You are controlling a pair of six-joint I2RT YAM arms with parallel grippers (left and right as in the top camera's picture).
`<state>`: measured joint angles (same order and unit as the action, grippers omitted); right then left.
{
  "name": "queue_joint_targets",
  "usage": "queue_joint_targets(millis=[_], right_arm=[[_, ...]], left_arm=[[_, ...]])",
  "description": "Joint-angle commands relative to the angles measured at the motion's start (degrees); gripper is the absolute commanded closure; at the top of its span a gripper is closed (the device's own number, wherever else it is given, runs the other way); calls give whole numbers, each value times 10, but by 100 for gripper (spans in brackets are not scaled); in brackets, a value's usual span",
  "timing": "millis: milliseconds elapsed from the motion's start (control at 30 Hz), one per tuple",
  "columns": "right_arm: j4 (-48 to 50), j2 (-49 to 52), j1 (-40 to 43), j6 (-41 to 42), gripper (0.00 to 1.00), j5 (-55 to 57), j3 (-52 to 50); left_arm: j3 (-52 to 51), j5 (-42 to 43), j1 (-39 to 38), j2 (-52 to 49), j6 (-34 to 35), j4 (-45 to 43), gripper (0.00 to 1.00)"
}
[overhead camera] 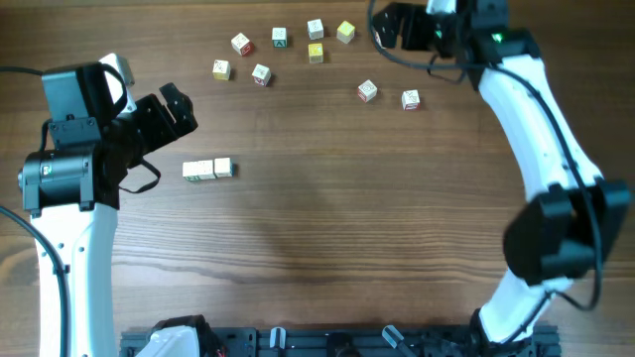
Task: Form a horizontal line
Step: 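Reach the right gripper to the far cluster and grasp the spiral block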
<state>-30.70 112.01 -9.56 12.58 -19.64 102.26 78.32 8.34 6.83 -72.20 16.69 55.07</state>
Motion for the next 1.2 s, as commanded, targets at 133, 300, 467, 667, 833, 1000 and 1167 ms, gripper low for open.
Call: queue_joint_targets(millis=[133,300,467,667,833,1000,1167], right_arm=[[-46,147,-32,-56,1,61,83],[-98,209,-61,-206,0,83,83],[-125,242,-71,-232,0,93,83],[-120,244,-71,-231,5,92,82],[-99,245,-71,-231,19,92,77],[-81,251,-71,-230,29,92,75],[-80,252,-71,-219,46,93,75]], left_arm=[[-5,-5,2,2,5,-1,0],[-5,-5,2,2,5,-1,0],[-5,-5,2,2,5,-1,0],[-5,-5,2,2,5,-1,0],[-5,-5,2,2,5,-1,0],[-5,-5,2,2,5,-1,0],[-5,-5,2,2,5,-1,0]])
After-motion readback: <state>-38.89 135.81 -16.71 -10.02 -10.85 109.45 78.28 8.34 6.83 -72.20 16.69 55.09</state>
